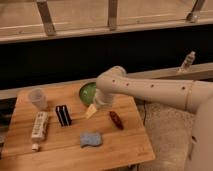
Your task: Knock the eraser over
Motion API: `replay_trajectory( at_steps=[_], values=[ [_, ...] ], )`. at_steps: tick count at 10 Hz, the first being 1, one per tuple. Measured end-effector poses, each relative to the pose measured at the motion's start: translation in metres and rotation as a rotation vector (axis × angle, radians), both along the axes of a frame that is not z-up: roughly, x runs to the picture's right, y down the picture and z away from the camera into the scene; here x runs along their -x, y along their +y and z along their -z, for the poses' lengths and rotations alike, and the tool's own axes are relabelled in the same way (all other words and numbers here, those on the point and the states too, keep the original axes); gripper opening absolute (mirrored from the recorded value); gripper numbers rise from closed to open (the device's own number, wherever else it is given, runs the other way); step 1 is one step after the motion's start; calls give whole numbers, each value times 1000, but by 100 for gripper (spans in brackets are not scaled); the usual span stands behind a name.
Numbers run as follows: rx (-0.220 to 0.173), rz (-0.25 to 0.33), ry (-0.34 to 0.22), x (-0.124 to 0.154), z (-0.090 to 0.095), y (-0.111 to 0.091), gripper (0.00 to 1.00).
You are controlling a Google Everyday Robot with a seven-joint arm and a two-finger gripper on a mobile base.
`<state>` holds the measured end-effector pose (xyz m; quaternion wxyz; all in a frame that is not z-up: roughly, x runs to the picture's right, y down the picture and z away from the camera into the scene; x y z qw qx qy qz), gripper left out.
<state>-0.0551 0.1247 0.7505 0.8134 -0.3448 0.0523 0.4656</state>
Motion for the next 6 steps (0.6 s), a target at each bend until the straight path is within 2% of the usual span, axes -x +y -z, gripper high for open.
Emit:
replay_trajectory(
  at_steps=[2, 4, 6],
  values=[
    [-12, 101, -47, 60, 10, 9, 80],
    [-12, 184, -73, 100, 12, 21, 80],
    [-9, 216, -69, 125, 3, 25, 80]
  ],
)
